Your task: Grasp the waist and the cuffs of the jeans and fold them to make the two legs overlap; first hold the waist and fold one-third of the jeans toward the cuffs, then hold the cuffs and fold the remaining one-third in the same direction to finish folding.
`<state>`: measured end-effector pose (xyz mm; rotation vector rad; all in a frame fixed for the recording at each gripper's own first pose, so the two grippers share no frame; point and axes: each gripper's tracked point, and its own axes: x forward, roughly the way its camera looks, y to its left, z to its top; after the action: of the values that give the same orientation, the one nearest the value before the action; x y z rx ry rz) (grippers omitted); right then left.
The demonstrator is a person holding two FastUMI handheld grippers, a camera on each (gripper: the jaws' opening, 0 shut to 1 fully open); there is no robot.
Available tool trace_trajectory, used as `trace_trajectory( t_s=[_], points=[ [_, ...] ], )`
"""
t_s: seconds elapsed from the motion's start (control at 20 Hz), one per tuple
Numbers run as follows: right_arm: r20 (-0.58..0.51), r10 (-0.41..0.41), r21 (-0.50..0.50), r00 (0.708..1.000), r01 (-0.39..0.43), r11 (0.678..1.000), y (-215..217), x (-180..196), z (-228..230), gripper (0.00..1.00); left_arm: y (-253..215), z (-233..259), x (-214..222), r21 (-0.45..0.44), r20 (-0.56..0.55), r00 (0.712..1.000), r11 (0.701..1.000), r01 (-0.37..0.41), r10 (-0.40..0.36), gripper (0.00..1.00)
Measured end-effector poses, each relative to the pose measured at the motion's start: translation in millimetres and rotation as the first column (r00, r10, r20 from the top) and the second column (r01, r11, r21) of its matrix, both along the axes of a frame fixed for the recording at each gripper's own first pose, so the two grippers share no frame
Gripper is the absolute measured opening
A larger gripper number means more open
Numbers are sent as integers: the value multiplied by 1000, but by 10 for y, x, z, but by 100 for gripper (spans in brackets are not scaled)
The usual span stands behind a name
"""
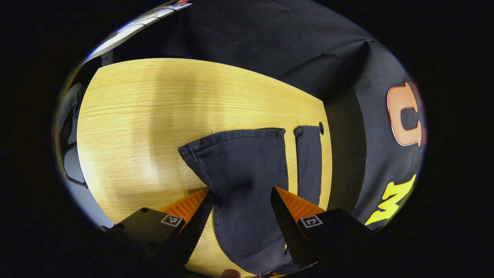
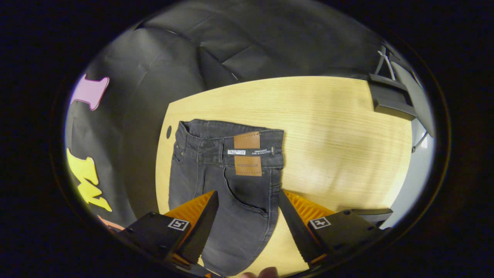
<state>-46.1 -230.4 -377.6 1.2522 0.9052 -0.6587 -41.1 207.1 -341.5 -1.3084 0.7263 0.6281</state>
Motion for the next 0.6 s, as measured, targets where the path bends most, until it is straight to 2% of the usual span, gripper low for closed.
trace_trajectory(
  t_s=[0.05, 0.1, 0.2, 0.25, 0.3, 0.35, 0.4, 0.5, 0.6],
  points=[
    [-6, 7, -8, 1000, -8, 1000, 5, -5, 14, 92, -9, -6, 19, 3, 1, 1000, 1000, 7, -7, 94],
    [-34, 17, -28, 999, -18, 999, -11, -37, -16, 92, -17, -5, 36, 9, -4, 1000, 1000, 16, -16, 94],
    [-72, 26, -57, 997, -30, 998, -27, -61, -72, 71, -33, -32, 89, 18, -17, 999, 999, 36, -36, 93],
    [-81, 29, -61, 996, -34, 998, -14, -67, -79, 66, -37, -44, 102, 20, -23, 999, 999, 44, -43, 89],
    [-92, 40, -61, 995, -46, 997, -4, -80, -72, 66, -49, -54, 106, 22, -27, 998, 999, 50, -50, 87],
    [-98, 43, -60, 994, -49, 997, 5, -47, -67, 66, -45, -56, 103, 23, -33, 998, 998, 53, -52, 93],
    [-107, 52, -47, 993, -57, 997, 22, -24, -85, 73, -52, -64, 126, 19, -31, 998, 998, 54, -54, 77],
    [-115, 47, -40, 992, -52, 998, 14, 5, -95, 73, -62, -60, 142, 9, -33, 998, 998, 55, -55, 72],
    [-167, 73, -62, 983, -85, 994, 9, -69, -142, 58, -60, -86, 140, 12, -47, 997, 998, 60, -60, 66]
  ],
)
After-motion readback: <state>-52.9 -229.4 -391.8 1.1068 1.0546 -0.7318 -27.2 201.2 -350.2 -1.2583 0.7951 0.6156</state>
